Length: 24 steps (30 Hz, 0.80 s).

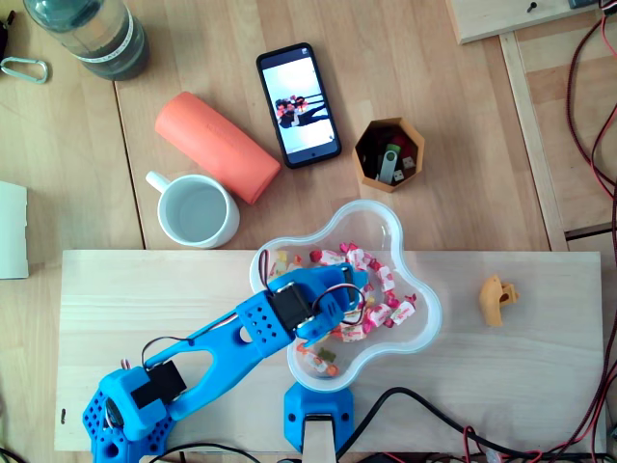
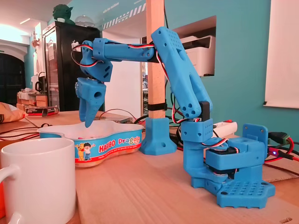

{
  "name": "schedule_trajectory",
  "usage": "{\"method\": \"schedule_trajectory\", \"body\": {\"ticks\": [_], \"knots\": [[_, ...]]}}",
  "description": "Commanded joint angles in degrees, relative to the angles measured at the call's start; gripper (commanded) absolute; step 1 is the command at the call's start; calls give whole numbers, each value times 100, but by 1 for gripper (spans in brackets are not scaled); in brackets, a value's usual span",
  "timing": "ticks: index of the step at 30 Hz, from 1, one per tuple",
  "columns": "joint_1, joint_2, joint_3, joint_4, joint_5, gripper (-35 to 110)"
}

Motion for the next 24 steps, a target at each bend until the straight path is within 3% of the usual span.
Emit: {"method": "schedule_trajectory", "body": {"ticks": [1,11,24], "knots": [[123,62,-79,-105,0,22],[141,-562,-167,-1151,-44,21],[396,-703,79,-1090,-413,22]]}}
